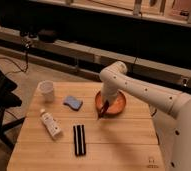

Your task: Place the pepper on the white sponge

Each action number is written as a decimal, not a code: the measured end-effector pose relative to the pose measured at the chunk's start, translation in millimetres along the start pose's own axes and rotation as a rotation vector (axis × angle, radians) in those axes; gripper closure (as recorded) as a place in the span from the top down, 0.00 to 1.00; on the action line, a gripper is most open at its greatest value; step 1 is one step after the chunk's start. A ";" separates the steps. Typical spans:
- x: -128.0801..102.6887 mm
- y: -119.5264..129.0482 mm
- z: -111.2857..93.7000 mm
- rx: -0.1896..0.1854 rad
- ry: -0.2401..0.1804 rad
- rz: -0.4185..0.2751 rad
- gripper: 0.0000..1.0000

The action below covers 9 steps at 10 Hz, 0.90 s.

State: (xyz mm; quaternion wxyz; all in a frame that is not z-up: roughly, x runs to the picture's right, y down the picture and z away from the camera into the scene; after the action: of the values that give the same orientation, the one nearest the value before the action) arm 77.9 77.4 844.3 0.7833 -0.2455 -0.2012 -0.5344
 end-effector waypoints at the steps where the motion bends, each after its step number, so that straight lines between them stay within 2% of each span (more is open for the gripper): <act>1: 1.5 -6.1 0.4 0.000 0.000 -0.015 0.00; 5: 6.2 -17.2 1.8 -0.007 0.002 -0.049 0.00; 6: 9.1 -27.2 -1.2 -0.009 0.001 -0.074 0.04; 7: 9.1 -38.3 -2.4 -0.011 -0.002 -0.103 0.15; 8: 9.7 -44.4 -2.3 -0.013 -0.003 -0.118 0.21; 9: 11.4 -45.2 -1.6 -0.017 -0.003 -0.127 0.21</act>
State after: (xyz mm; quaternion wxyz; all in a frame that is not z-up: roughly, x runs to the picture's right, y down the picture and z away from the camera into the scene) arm 39.6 54.1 857.3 0.7454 -0.2400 -0.2131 -0.5843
